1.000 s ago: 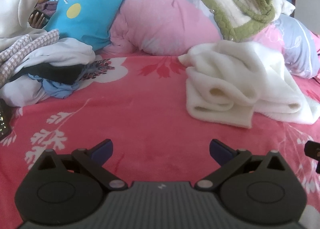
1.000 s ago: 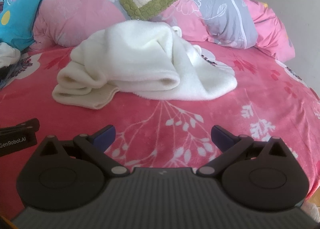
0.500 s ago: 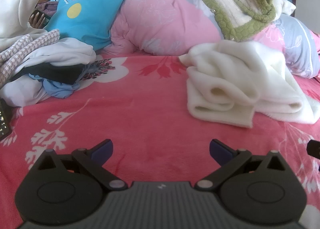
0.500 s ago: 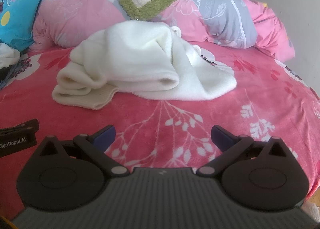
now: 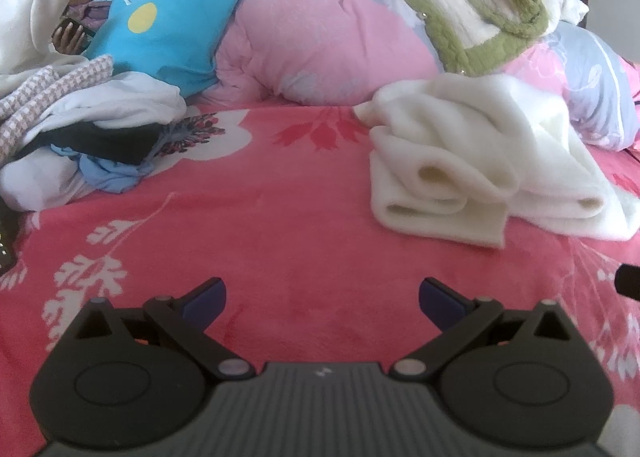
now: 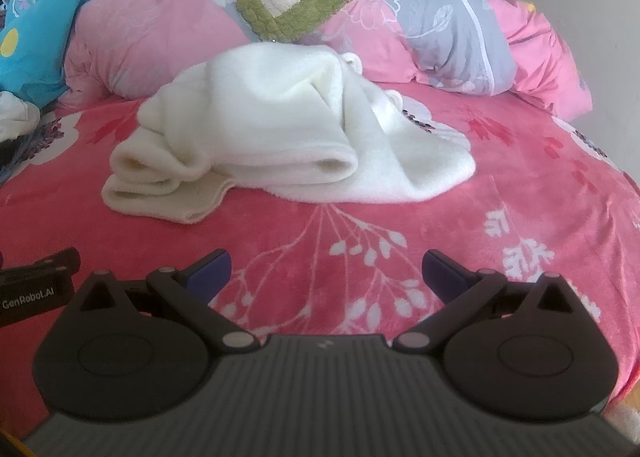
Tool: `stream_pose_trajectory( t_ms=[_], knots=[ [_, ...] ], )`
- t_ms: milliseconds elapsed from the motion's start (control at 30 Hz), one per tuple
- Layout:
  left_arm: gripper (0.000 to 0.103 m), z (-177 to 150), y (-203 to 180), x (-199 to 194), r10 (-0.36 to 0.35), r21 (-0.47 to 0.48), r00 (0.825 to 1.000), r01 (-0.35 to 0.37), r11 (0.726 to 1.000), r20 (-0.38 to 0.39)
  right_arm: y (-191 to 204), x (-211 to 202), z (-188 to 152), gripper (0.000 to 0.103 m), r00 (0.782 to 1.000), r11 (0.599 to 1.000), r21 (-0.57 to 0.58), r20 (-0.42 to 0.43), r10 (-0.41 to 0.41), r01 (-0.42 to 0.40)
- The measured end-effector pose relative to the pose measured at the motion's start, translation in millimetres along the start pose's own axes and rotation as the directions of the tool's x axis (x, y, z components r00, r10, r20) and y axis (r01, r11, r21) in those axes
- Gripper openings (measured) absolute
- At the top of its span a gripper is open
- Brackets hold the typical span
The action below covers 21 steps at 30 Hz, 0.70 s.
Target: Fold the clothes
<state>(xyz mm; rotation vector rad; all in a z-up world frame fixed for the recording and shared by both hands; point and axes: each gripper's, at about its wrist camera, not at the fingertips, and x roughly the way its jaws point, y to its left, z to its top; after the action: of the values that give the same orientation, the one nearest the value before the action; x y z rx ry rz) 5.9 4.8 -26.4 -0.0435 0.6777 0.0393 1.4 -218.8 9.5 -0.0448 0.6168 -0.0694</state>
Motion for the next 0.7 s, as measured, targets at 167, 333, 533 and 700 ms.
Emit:
stream_pose_trajectory(
  t_ms=[167, 333, 533, 700],
  knots=[
    [0.103, 1, 3, 9, -0.066, -0.037, 0.998, 0.066, 0.997, -0.005, -10, 5, 0, 0.102, 0.997, 0.999, -0.026, 0.066, 0.040, -0.038],
    [0.103, 22, -16, 15, -0.069, 0.040, 0.997, 0.067, 0.997, 0.043, -30, 22, 20, 0.102, 0.978, 0.994, -0.089, 0.191, 0.085, -0.069],
    [0.103, 57, -53, 34, -0.107, 0.158, 0.988, 0.088, 0.983, 0.113, -55, 60, 72, 0.102, 0.949, 0.985, -0.086, 0.267, 0.170, -0.152],
    [0.091, 81, -85, 72, -0.169, 0.240, 0.981, 0.142, 0.960, 0.094, -55, 103, 113, 0.102, 0.939, 0.970, -0.047, 0.243, 0.244, -0.240]
  ],
)
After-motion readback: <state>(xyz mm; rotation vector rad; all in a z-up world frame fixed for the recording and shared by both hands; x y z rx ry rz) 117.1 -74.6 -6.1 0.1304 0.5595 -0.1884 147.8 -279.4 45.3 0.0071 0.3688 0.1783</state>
